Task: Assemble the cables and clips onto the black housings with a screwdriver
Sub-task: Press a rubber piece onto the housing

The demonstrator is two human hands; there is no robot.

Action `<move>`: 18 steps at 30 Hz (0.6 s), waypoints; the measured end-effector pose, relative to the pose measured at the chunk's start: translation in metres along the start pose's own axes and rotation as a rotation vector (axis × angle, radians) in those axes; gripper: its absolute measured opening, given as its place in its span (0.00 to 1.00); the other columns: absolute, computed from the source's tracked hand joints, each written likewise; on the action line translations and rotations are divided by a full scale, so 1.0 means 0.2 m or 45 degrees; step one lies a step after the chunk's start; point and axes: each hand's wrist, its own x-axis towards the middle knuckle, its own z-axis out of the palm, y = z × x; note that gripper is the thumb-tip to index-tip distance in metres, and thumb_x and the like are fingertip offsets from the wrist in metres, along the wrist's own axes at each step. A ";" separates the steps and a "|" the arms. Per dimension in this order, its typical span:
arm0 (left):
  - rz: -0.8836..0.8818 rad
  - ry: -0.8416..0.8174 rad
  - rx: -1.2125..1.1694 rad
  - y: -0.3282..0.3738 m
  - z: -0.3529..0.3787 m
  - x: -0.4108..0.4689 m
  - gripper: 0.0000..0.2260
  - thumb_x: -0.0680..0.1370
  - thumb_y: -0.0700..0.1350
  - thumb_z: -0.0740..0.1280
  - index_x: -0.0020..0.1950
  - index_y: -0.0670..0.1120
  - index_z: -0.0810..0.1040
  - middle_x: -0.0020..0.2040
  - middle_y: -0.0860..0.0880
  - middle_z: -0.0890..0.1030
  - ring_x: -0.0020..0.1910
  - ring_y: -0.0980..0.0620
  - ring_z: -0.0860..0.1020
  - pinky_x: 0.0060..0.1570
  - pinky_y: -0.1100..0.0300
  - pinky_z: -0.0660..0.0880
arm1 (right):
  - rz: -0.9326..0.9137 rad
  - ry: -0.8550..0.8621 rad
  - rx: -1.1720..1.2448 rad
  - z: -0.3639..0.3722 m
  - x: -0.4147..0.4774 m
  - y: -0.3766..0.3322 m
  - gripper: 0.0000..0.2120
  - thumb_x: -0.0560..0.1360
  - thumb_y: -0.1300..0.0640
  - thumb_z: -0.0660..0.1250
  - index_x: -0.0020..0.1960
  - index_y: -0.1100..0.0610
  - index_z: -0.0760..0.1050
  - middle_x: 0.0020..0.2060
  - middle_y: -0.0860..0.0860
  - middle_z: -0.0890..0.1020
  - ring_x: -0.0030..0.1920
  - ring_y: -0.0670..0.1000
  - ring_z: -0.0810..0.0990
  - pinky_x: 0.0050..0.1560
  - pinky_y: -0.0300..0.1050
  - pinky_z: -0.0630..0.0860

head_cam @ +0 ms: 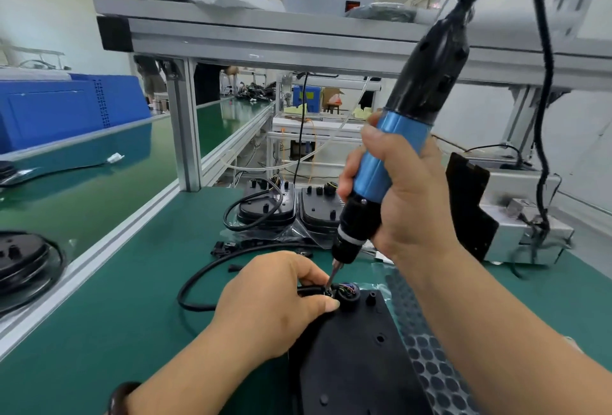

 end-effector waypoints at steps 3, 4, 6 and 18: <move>0.002 0.019 0.020 0.00 0.00 0.00 0.09 0.66 0.62 0.74 0.44 0.65 0.79 0.39 0.68 0.79 0.42 0.66 0.77 0.47 0.57 0.78 | 0.026 -0.001 0.002 -0.02 0.00 0.02 0.07 0.70 0.58 0.68 0.46 0.55 0.71 0.28 0.54 0.74 0.25 0.54 0.72 0.27 0.46 0.73; 0.002 0.021 0.020 0.00 0.00 0.00 0.09 0.66 0.62 0.74 0.44 0.65 0.80 0.39 0.68 0.79 0.42 0.66 0.77 0.48 0.58 0.78 | 0.033 -0.003 0.000 -0.02 0.00 0.02 0.07 0.70 0.58 0.68 0.46 0.55 0.71 0.28 0.54 0.74 0.25 0.54 0.72 0.27 0.45 0.73; -0.001 0.023 0.022 0.00 0.00 0.00 0.10 0.66 0.62 0.74 0.45 0.64 0.80 0.39 0.68 0.79 0.43 0.66 0.77 0.48 0.58 0.77 | 0.037 -0.006 -0.010 -0.03 0.01 0.03 0.08 0.70 0.58 0.68 0.46 0.55 0.71 0.27 0.54 0.74 0.25 0.54 0.72 0.27 0.45 0.73; -0.032 0.016 0.034 0.00 0.00 0.01 0.12 0.65 0.63 0.74 0.45 0.66 0.79 0.39 0.68 0.79 0.44 0.66 0.78 0.49 0.57 0.78 | 0.046 -0.021 -0.025 -0.04 0.02 0.03 0.09 0.71 0.57 0.68 0.48 0.55 0.70 0.27 0.53 0.75 0.25 0.54 0.72 0.27 0.45 0.73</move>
